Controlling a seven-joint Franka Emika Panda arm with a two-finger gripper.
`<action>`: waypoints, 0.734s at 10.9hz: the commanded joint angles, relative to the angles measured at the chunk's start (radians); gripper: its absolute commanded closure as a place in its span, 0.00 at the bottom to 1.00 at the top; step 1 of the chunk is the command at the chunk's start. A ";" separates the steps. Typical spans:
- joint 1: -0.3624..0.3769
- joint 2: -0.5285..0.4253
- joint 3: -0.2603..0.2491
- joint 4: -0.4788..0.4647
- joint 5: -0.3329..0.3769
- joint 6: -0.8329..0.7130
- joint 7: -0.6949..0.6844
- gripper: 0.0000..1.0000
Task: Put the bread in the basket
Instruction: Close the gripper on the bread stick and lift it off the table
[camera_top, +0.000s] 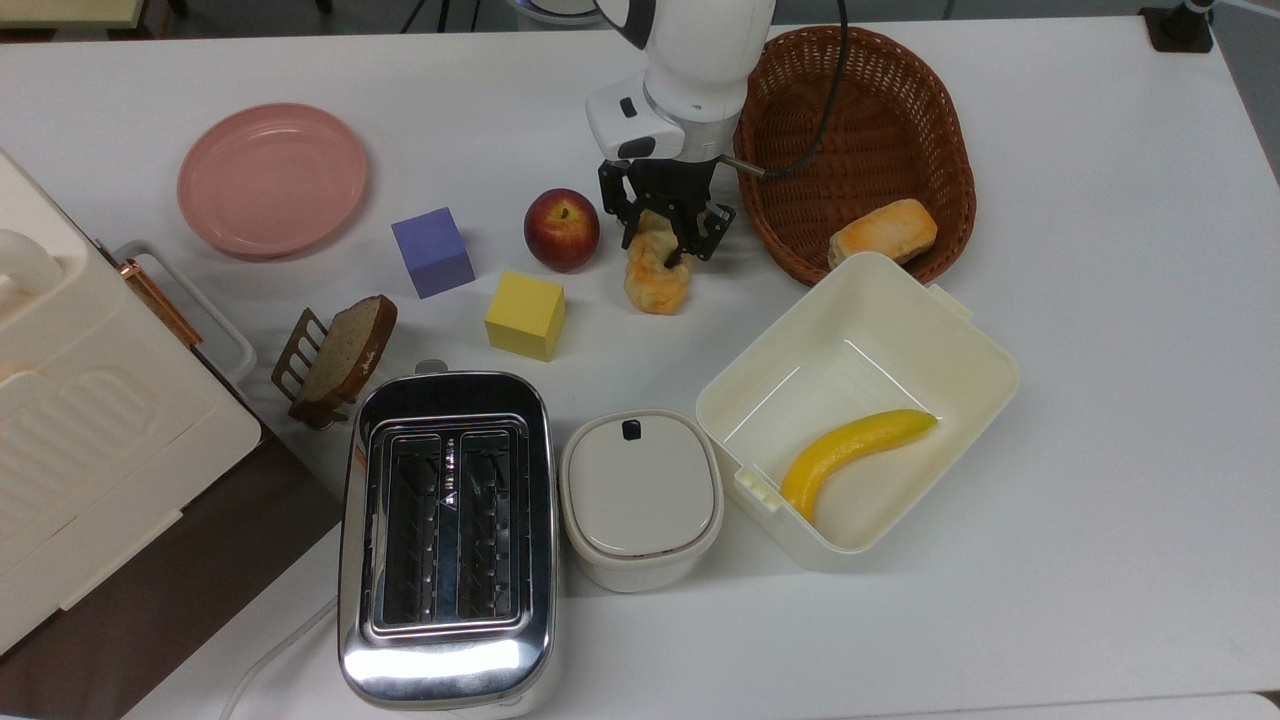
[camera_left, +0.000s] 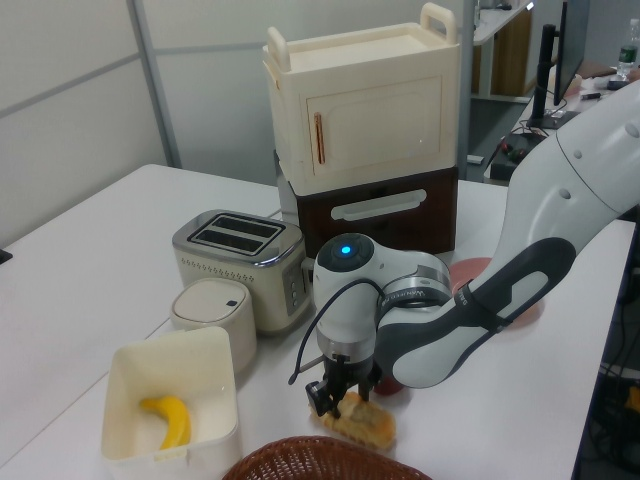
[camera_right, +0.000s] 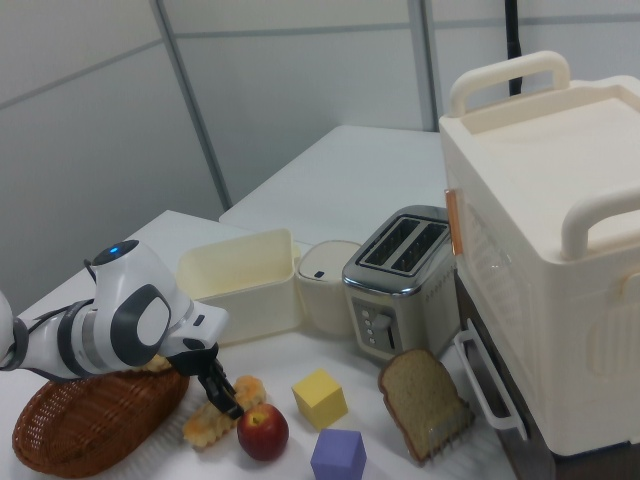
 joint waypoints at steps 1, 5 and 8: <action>0.007 0.009 -0.006 -0.008 -0.027 0.008 0.016 1.00; 0.004 -0.011 -0.006 -0.004 -0.028 0.005 0.015 1.00; -0.016 -0.146 -0.005 0.000 -0.019 -0.040 0.012 1.00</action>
